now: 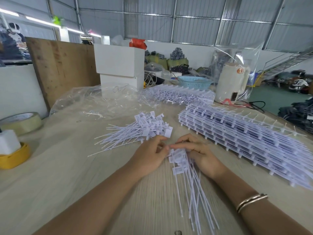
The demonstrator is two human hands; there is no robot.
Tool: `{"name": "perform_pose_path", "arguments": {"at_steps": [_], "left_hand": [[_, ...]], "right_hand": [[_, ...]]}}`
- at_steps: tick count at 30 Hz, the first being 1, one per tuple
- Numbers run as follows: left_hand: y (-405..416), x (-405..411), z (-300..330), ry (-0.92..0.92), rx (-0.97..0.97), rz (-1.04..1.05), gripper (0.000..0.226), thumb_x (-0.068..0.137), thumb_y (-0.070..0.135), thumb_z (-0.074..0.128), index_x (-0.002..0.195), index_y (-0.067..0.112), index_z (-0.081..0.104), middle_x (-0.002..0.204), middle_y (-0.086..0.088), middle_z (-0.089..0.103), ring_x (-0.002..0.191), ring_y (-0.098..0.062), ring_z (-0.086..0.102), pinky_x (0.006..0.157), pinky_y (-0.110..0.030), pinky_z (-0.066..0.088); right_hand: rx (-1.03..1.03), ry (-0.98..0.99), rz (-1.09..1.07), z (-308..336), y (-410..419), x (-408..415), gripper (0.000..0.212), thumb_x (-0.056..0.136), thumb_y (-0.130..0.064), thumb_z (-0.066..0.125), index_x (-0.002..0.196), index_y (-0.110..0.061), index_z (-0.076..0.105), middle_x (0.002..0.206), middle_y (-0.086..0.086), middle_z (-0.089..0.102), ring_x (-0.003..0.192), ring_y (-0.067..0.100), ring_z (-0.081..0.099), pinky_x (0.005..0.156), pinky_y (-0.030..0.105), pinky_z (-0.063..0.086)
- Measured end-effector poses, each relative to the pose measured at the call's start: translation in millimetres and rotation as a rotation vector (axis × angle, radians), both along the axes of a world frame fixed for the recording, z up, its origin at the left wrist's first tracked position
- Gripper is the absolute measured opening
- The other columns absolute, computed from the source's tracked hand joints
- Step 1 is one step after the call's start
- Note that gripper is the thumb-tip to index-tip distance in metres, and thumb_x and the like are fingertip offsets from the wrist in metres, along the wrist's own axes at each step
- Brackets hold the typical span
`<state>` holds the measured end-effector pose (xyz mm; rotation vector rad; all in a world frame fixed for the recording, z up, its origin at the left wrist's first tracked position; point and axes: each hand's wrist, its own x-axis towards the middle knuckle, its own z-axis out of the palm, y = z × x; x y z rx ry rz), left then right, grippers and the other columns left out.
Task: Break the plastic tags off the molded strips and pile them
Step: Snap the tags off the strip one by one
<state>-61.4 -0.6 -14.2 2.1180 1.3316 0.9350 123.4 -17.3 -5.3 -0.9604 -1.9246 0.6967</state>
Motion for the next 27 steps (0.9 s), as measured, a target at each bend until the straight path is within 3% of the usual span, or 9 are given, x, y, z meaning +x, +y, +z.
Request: {"name": "perform_pose_path", "arguments": {"at_steps": [3,6,9,11,13,15,18,22,27], "left_hand": [[-7.4,-3.2,4.2,0.095,0.077,0.141,0.028,0.096,0.041,0.041,0.111,0.021,0.055,0.106,0.004,0.057,0.095,-0.015,0.056,0.086,-0.036,0.046],[-16.8,-6.1,9.7,0.294,0.020,0.167,0.047,0.096,0.052,0.027,0.073,0.019,0.051,0.074,0.000,0.054,0.073,-0.018,0.055,0.070,-0.032,0.044],[-27.3,-2.2,12.2,0.390,-0.077,0.112,0.063,0.092,0.062,0.020,0.060,0.016,0.047,0.060,0.000,0.051,0.059,-0.015,0.053,0.062,-0.028,0.042],[-32.4,4.7,11.5,0.392,-0.075,0.082,0.065,0.090,0.066,0.020,0.058,0.015,0.046,0.055,0.001,0.046,0.052,-0.014,0.049,0.053,-0.026,0.036],[-36.1,13.4,9.1,0.406,-0.040,0.067,0.063,0.090,0.066,0.023,0.055,0.017,0.043,0.057,0.002,0.043,0.052,-0.013,0.045,0.050,-0.026,0.029],[-39.1,19.6,6.7,0.405,0.015,0.061,0.060,0.090,0.065,0.027,0.055,0.019,0.041,0.063,0.006,0.043,0.056,-0.009,0.043,0.050,-0.025,0.027],[-40.5,21.3,6.2,0.408,0.098,0.033,0.054,0.088,0.066,0.034,0.057,0.022,0.042,0.065,0.010,0.044,0.057,0.000,0.041,0.049,-0.021,0.026],[-33.9,16.7,9.7,0.471,0.036,0.007,0.048,0.087,0.061,0.041,0.062,0.021,0.040,0.070,0.006,0.044,0.063,-0.012,0.044,0.055,-0.027,0.031],[-32.6,18.0,12.0,0.393,-0.058,0.002,0.040,0.089,0.049,0.044,0.066,0.016,0.047,0.067,0.000,0.052,0.057,-0.014,0.047,0.052,-0.027,0.033]], "right_hand": [[0.001,0.063,-0.068,3.1,-4.5,0.8,0.060,0.076,0.029,0.035,0.100,-0.015,0.068,0.102,0.003,0.055,0.098,0.002,0.051,0.088,0.013,0.038],[0.040,0.136,-0.306,17.9,-12.3,14.0,0.055,0.080,0.023,0.034,0.081,-0.018,0.070,0.092,0.001,0.055,0.091,0.010,0.052,0.081,0.011,0.037],[-0.099,-0.254,-0.482,43.7,-24.4,37.3,0.044,0.088,0.007,0.039,0.064,-0.020,0.064,0.076,0.000,0.059,0.071,0.016,0.053,0.063,0.018,0.039],[-0.352,-0.651,-0.387,54.0,-35.4,44.9,0.039,0.093,-0.005,0.043,0.063,-0.021,0.061,0.070,-0.005,0.053,0.062,0.012,0.050,0.056,0.014,0.038],[-0.511,-0.841,-0.269,52.0,-41.8,35.7,0.030,0.092,-0.012,0.049,0.068,-0.015,0.067,0.073,-0.004,0.049,0.063,0.011,0.050,0.062,0.017,0.040],[-0.480,-0.922,-0.221,44.1,-42.9,15.9,0.026,0.094,-0.012,0.043,0.088,-0.005,0.067,0.084,0.003,0.054,0.075,0.015,0.053,0.071,0.024,0.042],[-0.429,-0.728,-0.232,33.9,-38.6,-5.0,0.023,0.092,-0.007,0.039,0.081,-0.005,0.060,0.075,0.002,0.055,0.069,0.013,0.050,0.066,0.024,0.041],[-0.436,-0.484,-0.217,25.2,-35.5,-16.5,0.033,0.082,0.003,0.041,0.061,-0.018,0.056,0.054,-0.012,0.050,0.054,0.002,0.044,0.051,0.012,0.033],[-0.388,-0.419,-0.213,12.6,-31.4,-23.1,0.024,0.086,-0.003,0.039,0.081,0.000,0.062,0.074,0.004,0.058,0.067,0.012,0.049,0.067,0.028,0.039]]}}
